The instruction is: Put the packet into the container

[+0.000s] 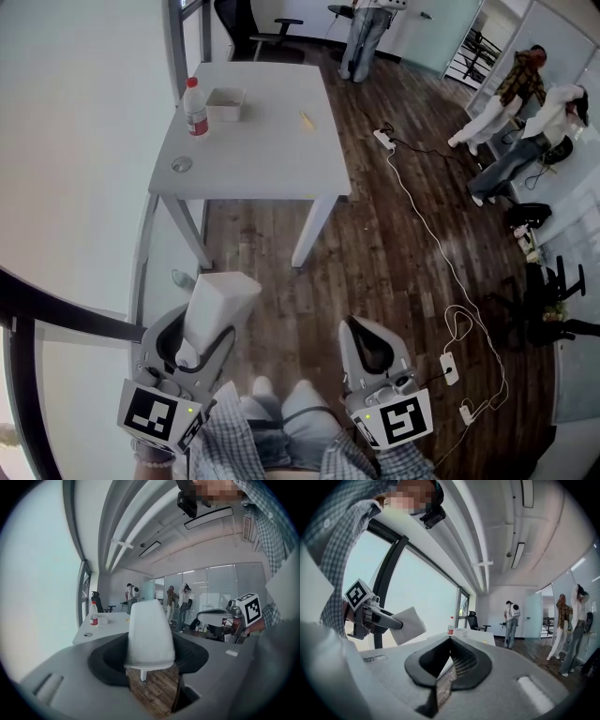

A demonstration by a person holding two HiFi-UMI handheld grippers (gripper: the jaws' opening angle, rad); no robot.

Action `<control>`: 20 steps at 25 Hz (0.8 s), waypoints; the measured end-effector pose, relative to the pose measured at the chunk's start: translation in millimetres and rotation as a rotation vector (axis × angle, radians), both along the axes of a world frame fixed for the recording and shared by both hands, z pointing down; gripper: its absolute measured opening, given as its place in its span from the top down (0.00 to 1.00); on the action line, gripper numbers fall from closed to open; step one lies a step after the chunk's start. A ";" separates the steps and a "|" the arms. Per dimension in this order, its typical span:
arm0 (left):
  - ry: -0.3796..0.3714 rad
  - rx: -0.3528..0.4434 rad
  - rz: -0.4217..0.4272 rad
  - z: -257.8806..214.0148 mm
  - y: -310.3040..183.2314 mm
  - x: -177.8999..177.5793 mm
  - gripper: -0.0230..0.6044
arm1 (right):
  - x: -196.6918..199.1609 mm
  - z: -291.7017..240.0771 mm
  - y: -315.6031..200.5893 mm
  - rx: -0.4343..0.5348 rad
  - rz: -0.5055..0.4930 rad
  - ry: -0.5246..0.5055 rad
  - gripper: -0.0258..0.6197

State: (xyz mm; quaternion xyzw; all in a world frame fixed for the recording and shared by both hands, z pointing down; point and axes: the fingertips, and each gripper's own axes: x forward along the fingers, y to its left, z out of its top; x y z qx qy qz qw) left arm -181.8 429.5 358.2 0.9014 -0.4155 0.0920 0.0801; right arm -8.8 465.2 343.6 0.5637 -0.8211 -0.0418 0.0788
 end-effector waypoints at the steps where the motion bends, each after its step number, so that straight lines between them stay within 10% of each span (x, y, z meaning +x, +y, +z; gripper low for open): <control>1: -0.001 0.003 0.003 0.1 -1.2 -1.6 0.55 | 0.1 0.6 -0.2 0.002 0.007 0.001 0.96; 20: 0.028 0.022 0.013 -7.5 -15.7 -3.6 0.55 | 3.2 -5.1 -13.8 0.009 0.023 0.001 0.96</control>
